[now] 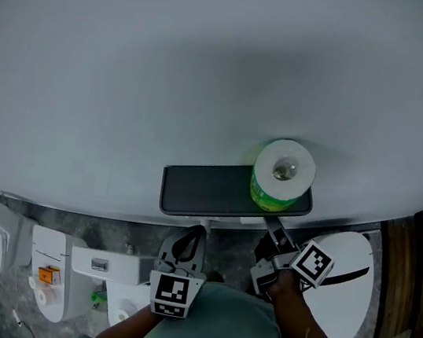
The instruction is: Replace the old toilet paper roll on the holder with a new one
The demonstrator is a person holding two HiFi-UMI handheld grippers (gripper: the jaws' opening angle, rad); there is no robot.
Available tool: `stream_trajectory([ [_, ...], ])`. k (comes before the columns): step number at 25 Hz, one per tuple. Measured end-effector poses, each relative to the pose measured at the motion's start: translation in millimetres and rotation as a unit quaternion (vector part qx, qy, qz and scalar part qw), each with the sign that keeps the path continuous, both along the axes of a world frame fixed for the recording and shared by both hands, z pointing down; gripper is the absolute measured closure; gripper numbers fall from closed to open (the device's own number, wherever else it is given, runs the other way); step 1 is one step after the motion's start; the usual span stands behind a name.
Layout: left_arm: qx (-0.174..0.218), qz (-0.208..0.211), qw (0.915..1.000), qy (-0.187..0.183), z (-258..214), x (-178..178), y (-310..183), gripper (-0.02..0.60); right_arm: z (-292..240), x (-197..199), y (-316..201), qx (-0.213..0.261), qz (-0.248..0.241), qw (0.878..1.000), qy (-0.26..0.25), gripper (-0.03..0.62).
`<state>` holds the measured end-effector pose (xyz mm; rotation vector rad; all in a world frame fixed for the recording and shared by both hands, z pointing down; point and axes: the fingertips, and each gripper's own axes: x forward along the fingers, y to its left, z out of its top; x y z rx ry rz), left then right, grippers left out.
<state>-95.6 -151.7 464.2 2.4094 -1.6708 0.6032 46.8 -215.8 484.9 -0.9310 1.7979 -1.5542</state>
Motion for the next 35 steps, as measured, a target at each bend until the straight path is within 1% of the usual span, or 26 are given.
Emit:
stream_trajectory([
  [3, -0.002, -0.002, 1.0000, -0.001, -0.3, 0.7, -0.5, 0.577, -2.4, -2.8, -2.8, 0.001, -0.005, 1.000, -0.019, 0.321],
  [6, -0.003, -0.002, 1.0000, -0.002, 0.3, 3.7, -0.6, 0.577, -0.6, -2.9, -4.9, -0.009, -0.005, 0.999, -0.035, 0.324],
  [7, -0.004, -0.002, 1.0000, -0.002, 0.5, 4.9, -0.5, 0.577, 0.5, -2.6, -5.3, -0.012, -0.005, 0.999, -0.036, 0.325],
  [10, -0.003, 0.000, 1.0000, 0.000, -0.2, 7.7, -0.4, 0.577, 0.0, 0.1, -5.3, -0.015, -0.001, 0.999, -0.032, 0.365],
  [22, 0.001, 0.013, 0.9999, 0.009, -1.3, 24.1, -1.2, 0.577, -8.2, 23.5, -3.8, -0.008, 0.021, 0.999, -0.032, 0.372],
  [29, 0.001, 0.020, 0.9997, 0.014, 0.0, 37.4, -1.7, 0.577, -7.4, 46.0, -3.5, -0.006, 0.037, 0.999, -0.025, 0.372],
  [35, -0.002, 0.031, 0.9993, 0.020, 3.1, 56.2, -5.9, 0.577, -7.4, 69.6, -3.6, -0.004, 0.051, 0.999, -0.018, 0.372],
])
